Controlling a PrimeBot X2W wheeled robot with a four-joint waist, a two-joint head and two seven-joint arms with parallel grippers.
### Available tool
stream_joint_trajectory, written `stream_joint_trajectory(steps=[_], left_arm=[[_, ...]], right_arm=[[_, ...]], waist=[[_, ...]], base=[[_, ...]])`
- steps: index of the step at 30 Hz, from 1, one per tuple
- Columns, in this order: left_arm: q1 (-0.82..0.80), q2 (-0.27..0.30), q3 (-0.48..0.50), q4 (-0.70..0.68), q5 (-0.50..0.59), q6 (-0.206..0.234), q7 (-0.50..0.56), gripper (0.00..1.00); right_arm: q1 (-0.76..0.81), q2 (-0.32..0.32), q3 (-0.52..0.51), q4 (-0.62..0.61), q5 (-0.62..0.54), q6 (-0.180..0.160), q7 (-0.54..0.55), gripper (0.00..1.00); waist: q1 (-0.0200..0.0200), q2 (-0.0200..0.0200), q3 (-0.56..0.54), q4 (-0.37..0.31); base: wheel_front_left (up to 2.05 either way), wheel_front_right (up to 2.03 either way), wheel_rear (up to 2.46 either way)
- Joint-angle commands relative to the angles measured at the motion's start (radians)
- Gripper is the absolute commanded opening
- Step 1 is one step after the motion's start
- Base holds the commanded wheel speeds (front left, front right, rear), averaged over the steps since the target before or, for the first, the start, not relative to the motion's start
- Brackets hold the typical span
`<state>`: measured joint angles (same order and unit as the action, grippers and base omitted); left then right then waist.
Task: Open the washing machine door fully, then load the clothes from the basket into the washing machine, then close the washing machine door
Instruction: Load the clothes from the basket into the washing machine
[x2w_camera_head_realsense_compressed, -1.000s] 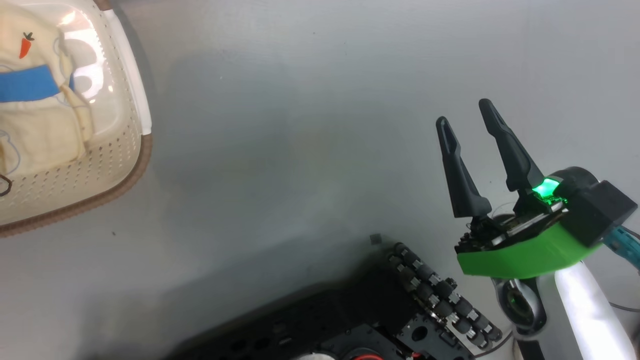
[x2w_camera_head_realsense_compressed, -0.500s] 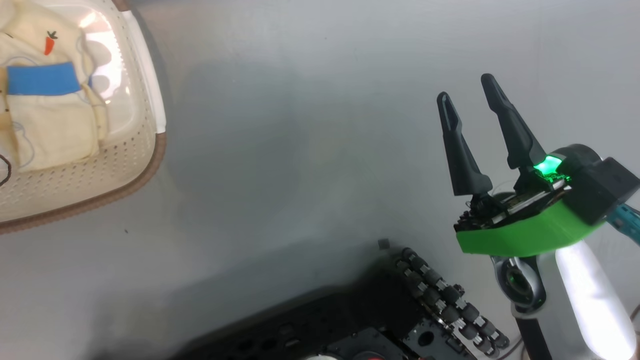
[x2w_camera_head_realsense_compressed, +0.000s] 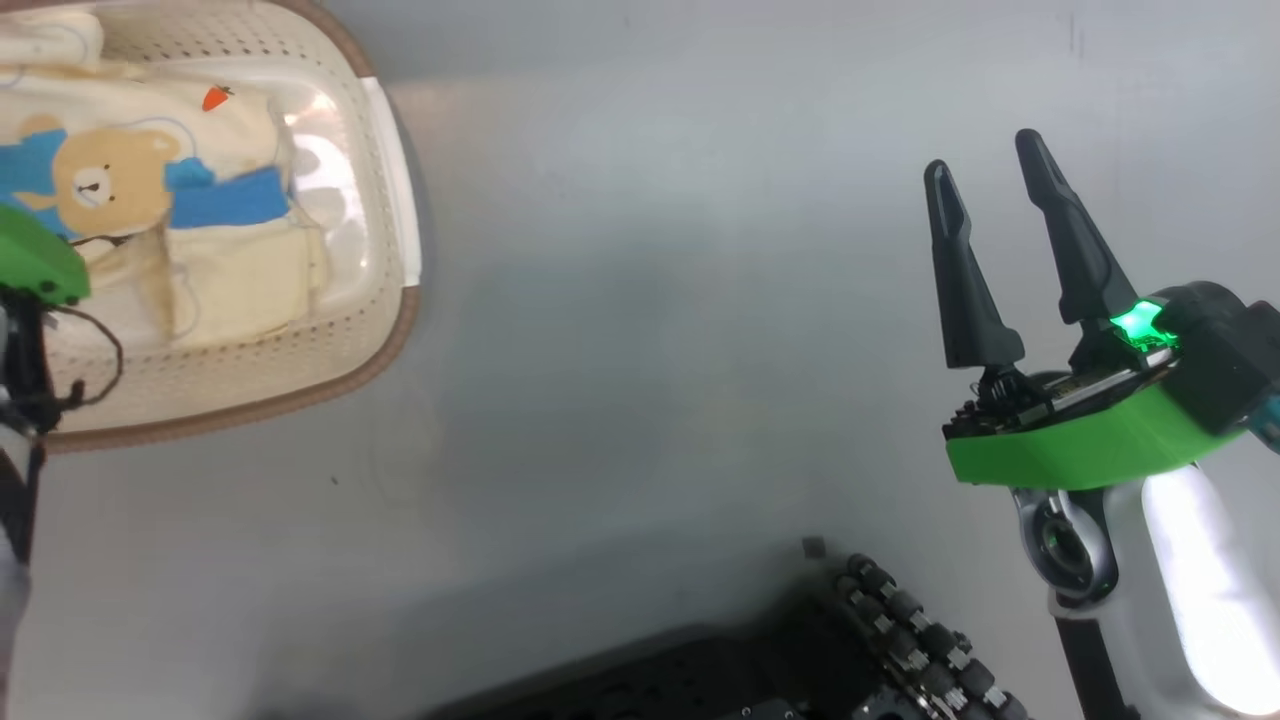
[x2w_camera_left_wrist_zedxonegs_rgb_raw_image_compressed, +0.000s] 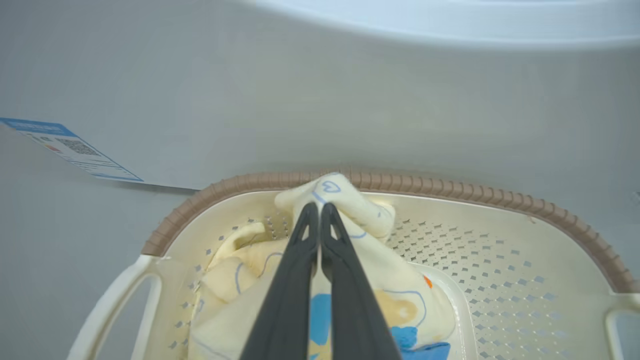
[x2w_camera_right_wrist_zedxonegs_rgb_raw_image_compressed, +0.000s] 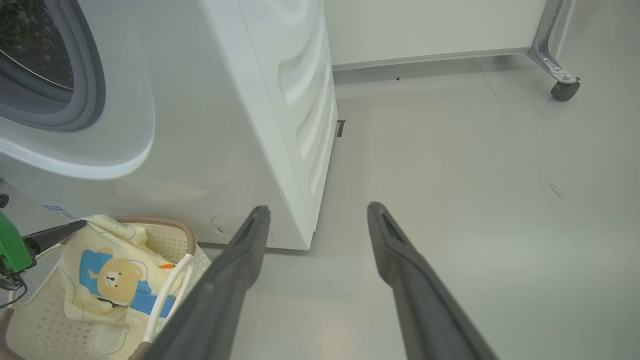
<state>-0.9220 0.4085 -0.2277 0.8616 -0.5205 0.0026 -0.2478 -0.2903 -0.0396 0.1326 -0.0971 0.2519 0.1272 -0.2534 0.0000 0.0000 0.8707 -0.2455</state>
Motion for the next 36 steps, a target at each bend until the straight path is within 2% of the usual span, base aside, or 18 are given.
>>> stream_joint_trajectory(steps=[1,12,22,36], left_arm=[[0.064,0.033,0.04,-0.058,0.012,0.013,-0.014,0.0],[0.317,-0.03,0.136,-0.372,0.07,0.066,-0.014,0.0],[0.454,-0.076,0.181,-0.522,0.095,0.093,-0.014,0.0],[0.615,-0.127,0.204,-0.658,0.108,0.145,-0.012,0.0]], right_arm=[[0.041,-0.011,0.007,-0.023,-0.01,0.003,0.007,1.0],[0.07,-0.011,-0.025,-0.027,-0.039,0.003,0.053,1.0],[0.109,-0.011,-0.048,-0.02,-0.049,0.003,0.083,1.0],[0.188,-0.011,-0.08,-0.018,-0.073,0.003,0.134,1.0]], waist=[[0.0,0.0,-0.041,0.029],[0.0,0.0,-0.192,0.087],[0.0,0.0,-0.322,0.128],[0.0,0.0,-0.511,0.188]], base=[[0.0,0.0,0.0],[0.0,0.0,0.0],[0.0,0.0,0.0],[0.0,0.0,0.0]])
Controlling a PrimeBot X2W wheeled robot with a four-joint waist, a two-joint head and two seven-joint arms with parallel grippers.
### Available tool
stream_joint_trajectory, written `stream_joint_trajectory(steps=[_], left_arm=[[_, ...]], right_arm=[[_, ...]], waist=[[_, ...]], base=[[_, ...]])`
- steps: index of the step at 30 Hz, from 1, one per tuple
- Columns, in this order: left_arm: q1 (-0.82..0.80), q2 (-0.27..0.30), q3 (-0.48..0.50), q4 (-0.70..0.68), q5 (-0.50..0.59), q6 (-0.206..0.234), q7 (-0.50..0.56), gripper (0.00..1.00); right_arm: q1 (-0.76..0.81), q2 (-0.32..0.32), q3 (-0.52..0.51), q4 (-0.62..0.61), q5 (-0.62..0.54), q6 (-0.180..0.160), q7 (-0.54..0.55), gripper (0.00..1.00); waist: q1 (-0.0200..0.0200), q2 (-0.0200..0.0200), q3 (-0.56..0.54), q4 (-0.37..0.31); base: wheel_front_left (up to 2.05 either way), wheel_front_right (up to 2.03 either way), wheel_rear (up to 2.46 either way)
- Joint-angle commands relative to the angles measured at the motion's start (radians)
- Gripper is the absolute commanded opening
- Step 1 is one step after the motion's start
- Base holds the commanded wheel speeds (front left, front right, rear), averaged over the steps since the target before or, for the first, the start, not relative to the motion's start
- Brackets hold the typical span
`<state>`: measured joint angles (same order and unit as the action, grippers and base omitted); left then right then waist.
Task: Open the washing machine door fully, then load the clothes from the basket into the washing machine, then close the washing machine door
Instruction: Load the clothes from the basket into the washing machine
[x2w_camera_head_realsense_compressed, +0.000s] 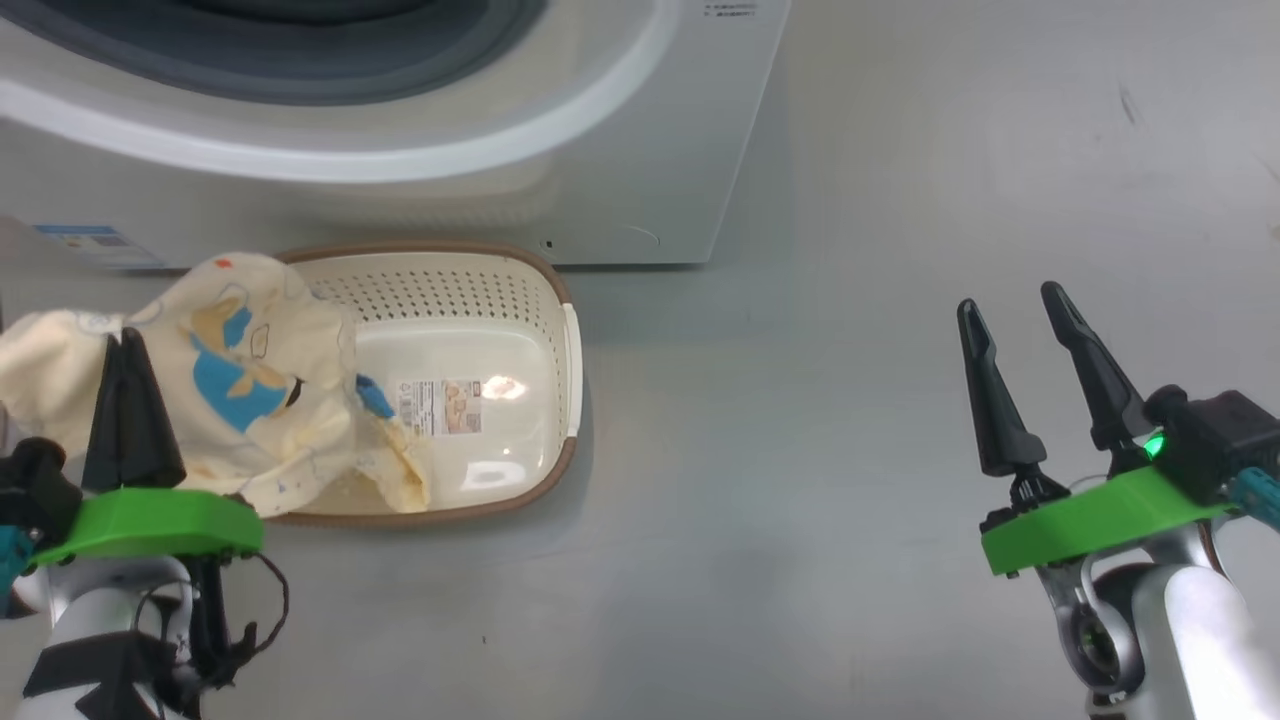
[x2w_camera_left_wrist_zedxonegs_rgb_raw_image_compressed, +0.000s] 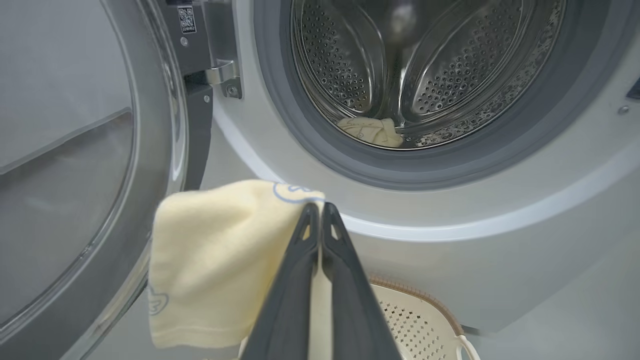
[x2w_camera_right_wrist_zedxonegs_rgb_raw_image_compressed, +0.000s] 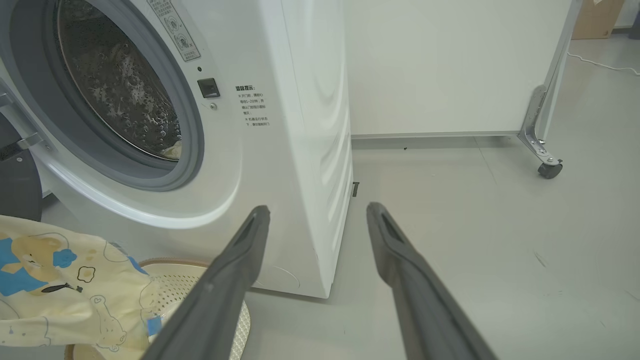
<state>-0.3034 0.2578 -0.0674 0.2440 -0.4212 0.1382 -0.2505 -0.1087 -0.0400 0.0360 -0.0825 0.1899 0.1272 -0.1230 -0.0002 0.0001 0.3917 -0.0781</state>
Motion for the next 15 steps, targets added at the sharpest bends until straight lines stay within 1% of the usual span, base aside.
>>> stream_joint_trajectory(steps=[1,11,15], left_arm=[[0.007,0.021,0.042,-0.048,0.009,0.014,-0.008,0.0],[0.146,0.009,0.021,-0.106,0.014,0.042,0.013,0.0],[0.198,0.001,0.007,-0.15,0.024,0.062,0.03,0.0]], right_arm=[[0.011,-0.01,0.016,-0.033,-0.013,0.003,0.007,1.0],[0.066,-0.01,0.011,-0.039,-0.022,0.003,0.044,1.0],[0.09,-0.01,0.007,-0.047,-0.023,0.003,0.057,1.0]], waist=[[0.0002,-0.0001,-0.045,0.024],[0.0002,-0.0001,-0.185,0.058],[0.0002,-0.0001,-0.226,0.071]], base=[[0.0,0.0,0.0],[0.0,0.0,0.0],[0.0,0.0,0.0]])
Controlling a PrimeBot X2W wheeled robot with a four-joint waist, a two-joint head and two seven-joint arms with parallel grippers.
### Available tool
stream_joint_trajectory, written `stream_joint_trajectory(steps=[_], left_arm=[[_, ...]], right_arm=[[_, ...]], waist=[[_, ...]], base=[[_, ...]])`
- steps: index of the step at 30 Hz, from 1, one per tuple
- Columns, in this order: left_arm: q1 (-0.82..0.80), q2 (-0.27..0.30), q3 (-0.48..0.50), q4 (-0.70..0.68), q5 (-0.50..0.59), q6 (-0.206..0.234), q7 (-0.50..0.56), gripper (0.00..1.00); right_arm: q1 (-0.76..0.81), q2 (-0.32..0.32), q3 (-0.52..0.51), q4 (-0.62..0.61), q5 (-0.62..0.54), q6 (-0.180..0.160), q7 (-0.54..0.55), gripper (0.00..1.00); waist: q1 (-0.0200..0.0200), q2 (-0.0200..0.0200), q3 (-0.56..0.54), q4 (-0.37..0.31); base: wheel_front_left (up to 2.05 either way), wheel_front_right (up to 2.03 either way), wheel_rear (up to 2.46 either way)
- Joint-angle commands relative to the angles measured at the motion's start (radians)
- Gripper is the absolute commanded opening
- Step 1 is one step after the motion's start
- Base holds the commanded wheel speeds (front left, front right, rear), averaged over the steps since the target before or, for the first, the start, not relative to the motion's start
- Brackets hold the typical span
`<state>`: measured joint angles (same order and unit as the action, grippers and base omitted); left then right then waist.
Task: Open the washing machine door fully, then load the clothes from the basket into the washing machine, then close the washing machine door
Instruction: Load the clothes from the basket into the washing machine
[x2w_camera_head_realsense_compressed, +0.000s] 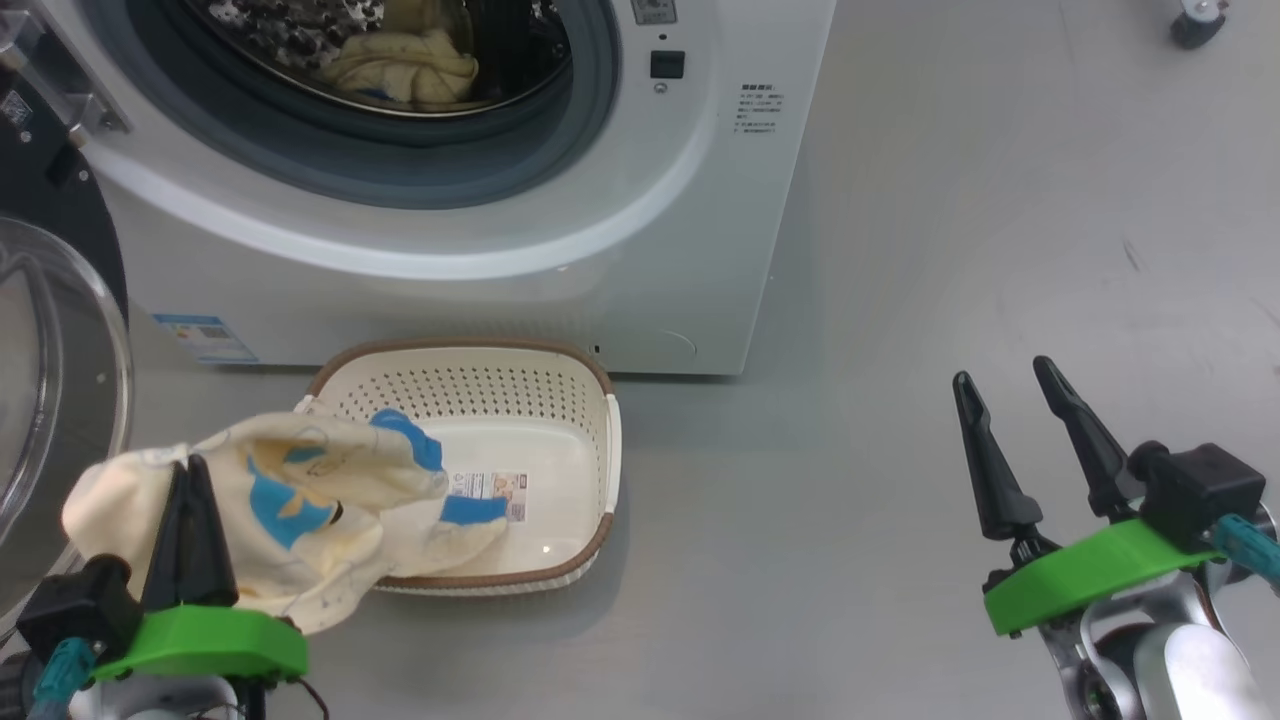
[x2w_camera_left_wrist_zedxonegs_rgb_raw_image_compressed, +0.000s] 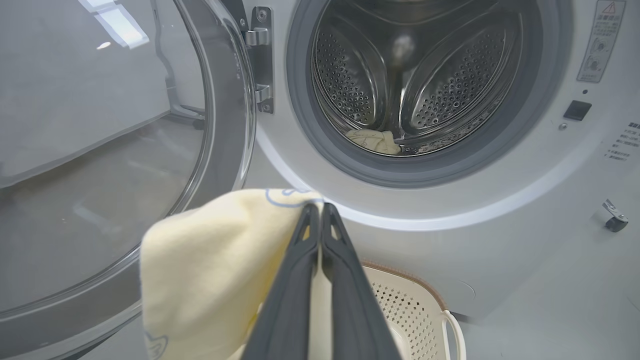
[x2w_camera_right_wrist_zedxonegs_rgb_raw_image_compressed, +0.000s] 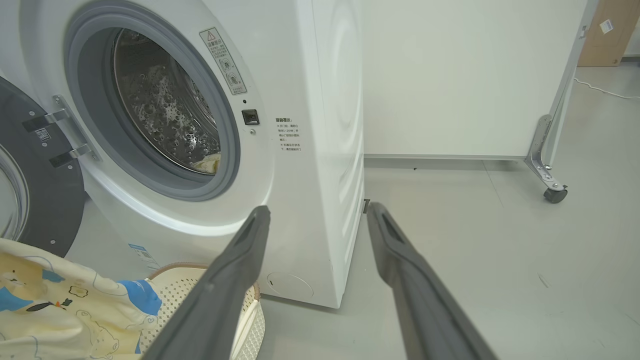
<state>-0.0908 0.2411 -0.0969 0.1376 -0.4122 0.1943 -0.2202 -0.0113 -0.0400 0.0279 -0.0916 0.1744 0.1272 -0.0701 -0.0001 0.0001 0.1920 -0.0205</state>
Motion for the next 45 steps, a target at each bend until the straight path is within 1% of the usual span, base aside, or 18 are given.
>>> stream_joint_trajectory(steps=[1,5,13,31,38,45], left_arm=[[-0.003,0.016,0.032,-0.055,0.017,0.011,0.005,0.0],[0.039,0.009,0.015,-0.088,0.022,0.021,0.023,0.0],[0.09,0.002,-0.004,-0.119,0.02,0.03,0.041,0.0],[0.106,0.001,-0.021,-0.139,0.013,0.045,0.059,0.0],[0.089,0.002,-0.023,-0.124,0.006,0.041,0.054,0.0],[0.041,0.009,-0.022,-0.078,-0.013,0.022,0.056,0.0]], right_arm=[[-0.002,-0.01,0.014,-0.04,-0.007,0.003,0.007,1.0],[0.02,-0.01,0.013,-0.046,-0.009,0.003,0.017,1.0],[0.054,-0.01,0.003,-0.062,-0.001,0.003,0.03,1.0],[0.068,-0.01,0.0,-0.07,0.013,0.003,0.035,1.0],[0.066,-0.01,0.006,-0.073,0.013,0.003,0.037,1.0],[0.052,-0.01,0.023,-0.078,0.016,0.003,0.039,1.0]], waist=[[0.0001,-0.0001,-0.035,0.016],[0.0001,-0.0001,-0.07,0.024],[0.0001,-0.0001,-0.106,0.031],[0.0001,-0.0001,-0.111,0.025],[0.0001,-0.0001,-0.104,0.022],[0.0001,-0.0001,-0.073,0.0]], base=[[0.0,0.0,0.0],[0.0,0.0,0.0],[0.0,0.0,0.0],[0.0,0.0,0.0],[0.0,0.0,0.0],[0.0,0.0,0.0]])
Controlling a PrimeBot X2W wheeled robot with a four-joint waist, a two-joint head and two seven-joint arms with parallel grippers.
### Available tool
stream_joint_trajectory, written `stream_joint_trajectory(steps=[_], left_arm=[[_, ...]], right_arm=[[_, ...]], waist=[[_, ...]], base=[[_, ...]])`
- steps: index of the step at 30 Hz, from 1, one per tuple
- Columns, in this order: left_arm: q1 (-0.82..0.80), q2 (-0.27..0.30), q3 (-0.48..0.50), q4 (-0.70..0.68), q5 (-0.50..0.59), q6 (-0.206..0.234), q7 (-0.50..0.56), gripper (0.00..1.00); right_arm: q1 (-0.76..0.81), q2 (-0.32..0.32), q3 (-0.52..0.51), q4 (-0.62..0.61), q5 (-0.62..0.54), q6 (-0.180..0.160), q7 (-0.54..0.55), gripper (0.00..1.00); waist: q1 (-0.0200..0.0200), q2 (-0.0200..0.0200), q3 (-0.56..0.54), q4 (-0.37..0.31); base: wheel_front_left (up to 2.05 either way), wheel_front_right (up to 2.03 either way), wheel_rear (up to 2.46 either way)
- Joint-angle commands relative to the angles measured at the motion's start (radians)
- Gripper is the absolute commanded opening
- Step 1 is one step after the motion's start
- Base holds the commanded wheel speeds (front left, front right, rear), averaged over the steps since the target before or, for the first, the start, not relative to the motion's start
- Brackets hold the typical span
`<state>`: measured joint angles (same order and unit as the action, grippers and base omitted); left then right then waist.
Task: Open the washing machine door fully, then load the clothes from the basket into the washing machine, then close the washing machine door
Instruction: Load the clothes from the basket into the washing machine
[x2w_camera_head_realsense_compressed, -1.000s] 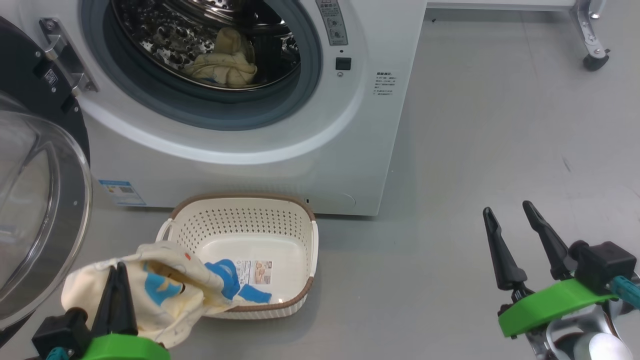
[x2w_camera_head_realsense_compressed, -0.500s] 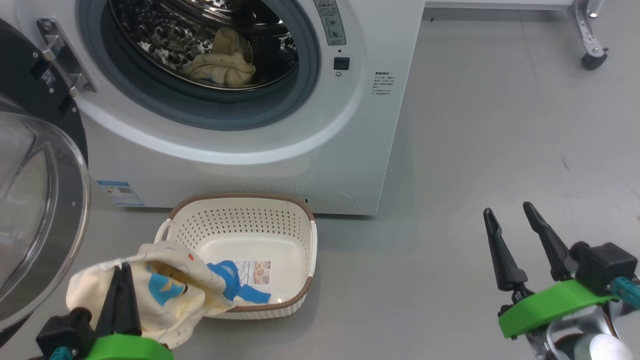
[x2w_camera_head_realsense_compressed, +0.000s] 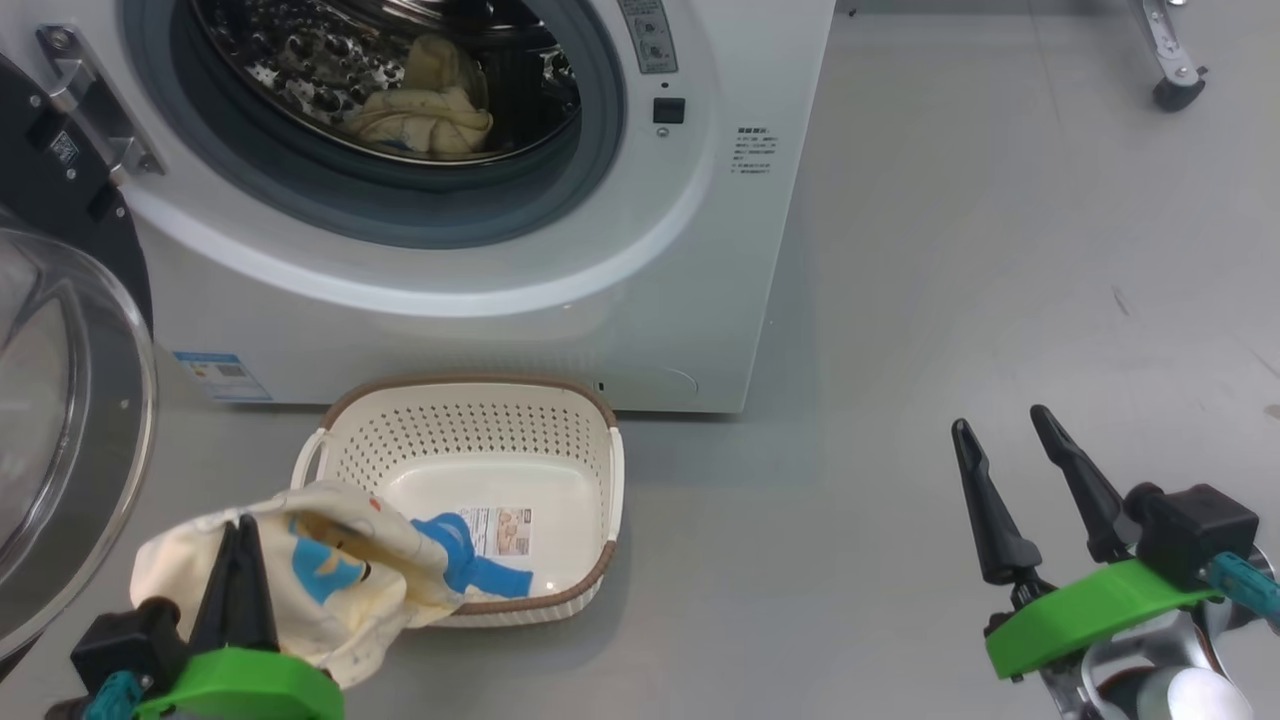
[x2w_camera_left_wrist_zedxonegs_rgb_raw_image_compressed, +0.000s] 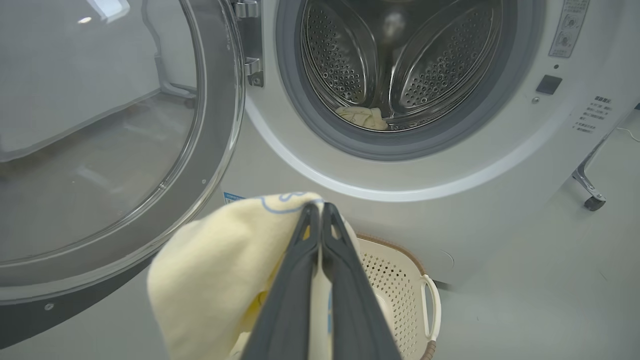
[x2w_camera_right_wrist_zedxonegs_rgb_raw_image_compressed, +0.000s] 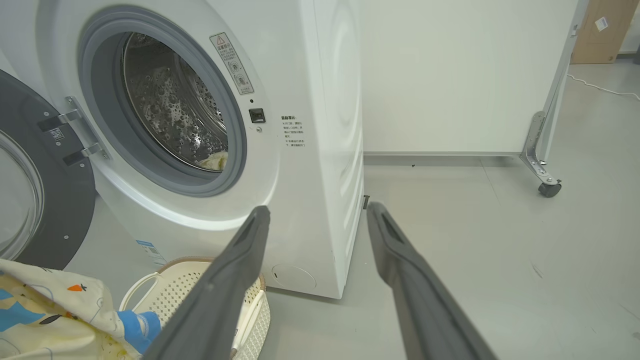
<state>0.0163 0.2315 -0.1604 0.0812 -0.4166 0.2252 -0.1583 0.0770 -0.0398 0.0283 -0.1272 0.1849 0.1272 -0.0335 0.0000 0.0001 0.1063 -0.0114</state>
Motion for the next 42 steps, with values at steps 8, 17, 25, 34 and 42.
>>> stream_joint_trajectory(steps=[8,17,25,34,42], left_arm=[[-0.17,0.039,0.062,0.073,-0.048,-0.049,0.001,0.0],[-0.379,0.107,0.092,0.213,-0.11,-0.117,0.091,0.0],[-0.603,0.201,0.095,0.307,-0.136,-0.172,0.226,0.0],[-0.85,0.319,0.088,0.353,-0.151,-0.208,0.432,0.0],[-1.053,0.432,0.09,0.359,-0.145,-0.215,0.584,0.0]], right_arm=[[-0.068,-0.01,0.051,-0.044,0.01,0.003,-0.007,1.0],[-0.124,-0.01,0.081,-0.038,0.031,0.003,-0.046,1.0],[-0.181,-0.01,0.109,0.002,0.071,0.003,-0.12,1.0],[-0.229,-0.01,0.147,0.072,0.13,0.003,-0.197,1.0],[-0.271,-0.01,0.196,0.113,0.181,0.003,-0.225,1.0]], waist=[[0.0,-0.0001,0.084,-0.056],[0.0,-0.0001,0.225,-0.136],[0.0,-0.0001,0.356,-0.22],[0.0,-0.0001,0.457,-0.294],[0.0,-0.0001,0.524,-0.358]], base=[[0.0,0.0,0.0],[0.0,0.0,0.0],[0.0,0.0,0.0],[0.0,0.0,0.0],[0.0,0.0,0.0]])
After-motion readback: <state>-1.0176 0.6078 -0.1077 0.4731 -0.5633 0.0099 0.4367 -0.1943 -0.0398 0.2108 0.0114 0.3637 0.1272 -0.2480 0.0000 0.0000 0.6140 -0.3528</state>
